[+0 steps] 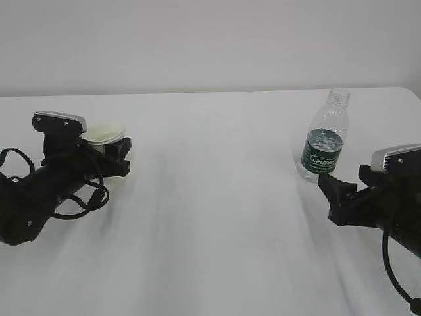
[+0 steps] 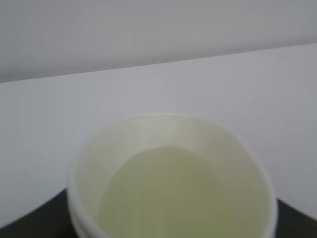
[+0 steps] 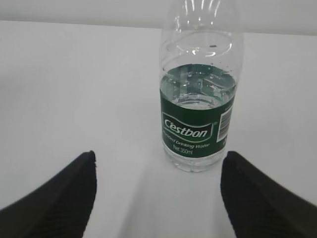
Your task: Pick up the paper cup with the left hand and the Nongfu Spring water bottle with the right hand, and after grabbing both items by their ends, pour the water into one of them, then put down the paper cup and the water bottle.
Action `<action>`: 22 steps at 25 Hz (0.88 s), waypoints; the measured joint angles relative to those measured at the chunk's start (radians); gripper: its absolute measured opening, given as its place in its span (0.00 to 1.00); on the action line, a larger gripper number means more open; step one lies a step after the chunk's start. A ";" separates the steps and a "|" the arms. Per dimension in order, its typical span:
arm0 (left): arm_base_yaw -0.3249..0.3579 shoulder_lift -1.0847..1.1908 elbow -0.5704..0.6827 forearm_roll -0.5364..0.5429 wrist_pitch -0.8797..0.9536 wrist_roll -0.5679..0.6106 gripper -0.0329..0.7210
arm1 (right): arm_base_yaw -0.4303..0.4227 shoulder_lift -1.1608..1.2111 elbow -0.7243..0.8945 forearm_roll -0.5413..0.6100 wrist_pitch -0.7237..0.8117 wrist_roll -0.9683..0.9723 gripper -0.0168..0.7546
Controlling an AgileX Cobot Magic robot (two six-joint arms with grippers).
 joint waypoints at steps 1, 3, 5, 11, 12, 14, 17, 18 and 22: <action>0.000 0.002 -0.005 0.000 0.000 0.000 0.64 | 0.000 0.000 0.000 0.000 0.000 0.000 0.79; 0.000 0.010 -0.015 -0.002 0.000 0.000 0.64 | 0.000 0.000 0.000 0.000 0.000 0.000 0.79; 0.000 0.026 -0.027 -0.005 0.000 0.000 0.64 | 0.000 0.000 0.000 0.000 0.000 0.000 0.79; 0.000 0.050 -0.047 -0.007 -0.012 0.000 0.64 | 0.000 0.000 0.000 0.000 0.000 0.002 0.79; 0.000 0.050 -0.047 -0.008 -0.014 0.000 0.64 | 0.000 0.000 0.000 0.000 0.000 0.002 0.79; 0.000 0.052 -0.049 -0.009 -0.016 0.000 0.64 | 0.000 0.000 0.000 0.000 0.000 0.002 0.79; 0.000 0.061 -0.050 -0.010 -0.031 0.000 0.64 | 0.000 0.000 0.000 0.000 0.000 0.002 0.79; 0.000 0.061 -0.050 -0.010 -0.031 0.000 0.64 | 0.000 0.000 0.000 0.000 0.000 0.002 0.79; 0.000 0.061 -0.050 -0.010 -0.031 0.000 0.66 | 0.000 0.000 0.000 0.000 0.000 0.002 0.79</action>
